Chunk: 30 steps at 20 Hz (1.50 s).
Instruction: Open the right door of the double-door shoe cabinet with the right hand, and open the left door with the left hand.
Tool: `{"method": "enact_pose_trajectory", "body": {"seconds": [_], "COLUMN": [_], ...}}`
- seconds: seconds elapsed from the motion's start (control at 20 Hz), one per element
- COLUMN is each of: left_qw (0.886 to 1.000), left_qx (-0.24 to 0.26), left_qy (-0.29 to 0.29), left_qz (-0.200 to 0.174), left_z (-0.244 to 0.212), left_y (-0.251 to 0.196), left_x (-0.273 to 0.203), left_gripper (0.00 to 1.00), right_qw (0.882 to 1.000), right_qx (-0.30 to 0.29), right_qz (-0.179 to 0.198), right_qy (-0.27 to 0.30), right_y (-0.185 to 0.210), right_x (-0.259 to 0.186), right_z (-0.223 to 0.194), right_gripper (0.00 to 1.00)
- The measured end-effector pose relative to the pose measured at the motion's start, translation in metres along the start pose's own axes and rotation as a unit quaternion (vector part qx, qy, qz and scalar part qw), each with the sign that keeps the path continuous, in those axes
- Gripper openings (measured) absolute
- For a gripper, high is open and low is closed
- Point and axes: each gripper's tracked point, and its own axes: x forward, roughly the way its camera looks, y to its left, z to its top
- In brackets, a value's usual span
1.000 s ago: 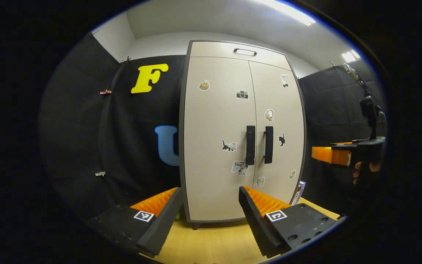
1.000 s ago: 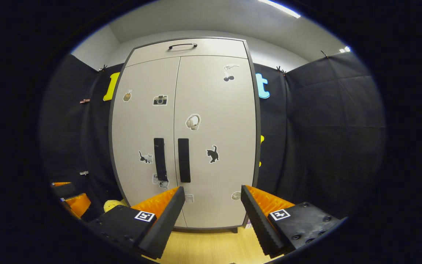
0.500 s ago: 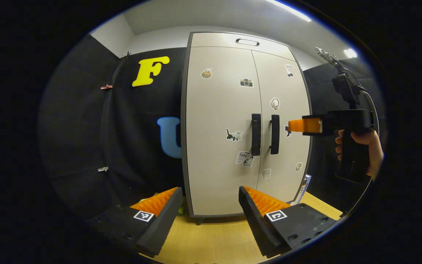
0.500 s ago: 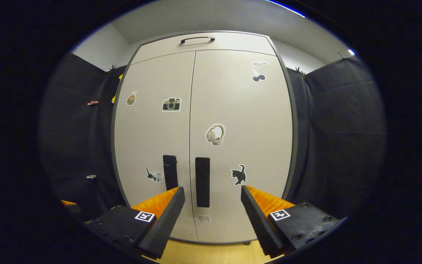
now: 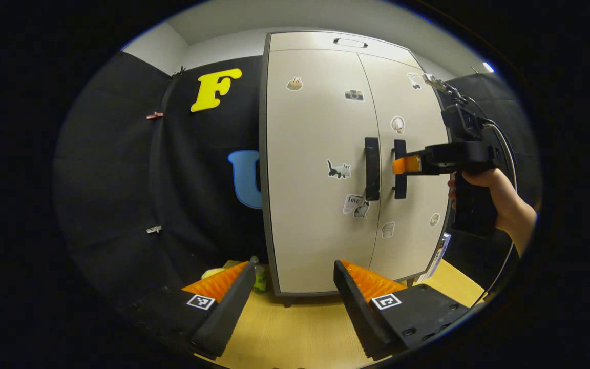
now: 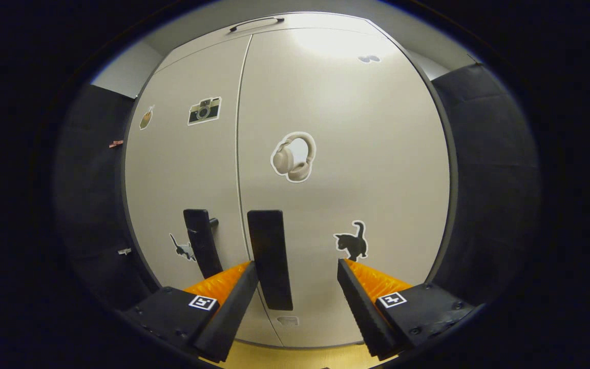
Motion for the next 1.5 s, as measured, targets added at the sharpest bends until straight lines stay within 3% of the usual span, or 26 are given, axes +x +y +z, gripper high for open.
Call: {"method": "enact_pose_trajectory", "body": {"seconds": [0.15,0.2,0.25,0.3,0.4,0.5,0.9,1.2,1.5], "left_qw": [1.000,1.000,1.000,1.000,1.000,0.999,0.998,0.999,0.996], "left_qx": [0.005,0.005,0.003,-0.001,-0.017,-0.027,-0.038,-0.016,-0.031], "left_qy": [0.012,0.015,0.016,0.019,0.025,0.027,0.037,0.026,0.028], "left_qz": [0.001,0.001,0.001,0.000,-0.002,-0.005,-0.018,-0.042,-0.084], "left_z": [-0.010,-0.012,-0.014,-0.016,-0.021,-0.023,-0.033,-0.030,-0.031], "left_y": [-0.002,-0.002,-0.002,-0.002,-0.002,-0.002,0.001,0.001,-0.016], "left_x": [0.003,0.003,0.003,0.004,0.004,0.003,-0.010,-0.024,-0.033], "left_gripper": [0.95,0.95,0.95,0.95,0.95,0.95,0.95,0.95,0.95], "right_qw": [1.000,1.000,1.000,1.000,1.000,1.000,1.000,1.000,1.000], "right_qx": [-0.010,-0.015,-0.019,-0.014,0.005,-0.002,-0.007,-0.006,-0.013], "right_qz": [0.009,0.009,0.008,0.009,0.011,0.008,0.003,-0.013,-0.017], "right_qy": [-0.004,-0.002,-0.002,0.000,0.014,0.011,0.008,0.011,0.010], "right_y": [0.009,0.011,0.013,0.015,0.021,0.020,0.020,0.018,0.013], "right_x": [0.006,0.007,0.013,0.013,0.016,0.016,0.014,0.002,-0.014], "right_z": [0.000,0.000,-0.002,-0.002,-0.007,-0.006,-0.007,-0.006,-0.003], "right_gripper": [0.95,0.86,0.83,0.67,0.48,0.39,0.24,0.24,0.24]}}
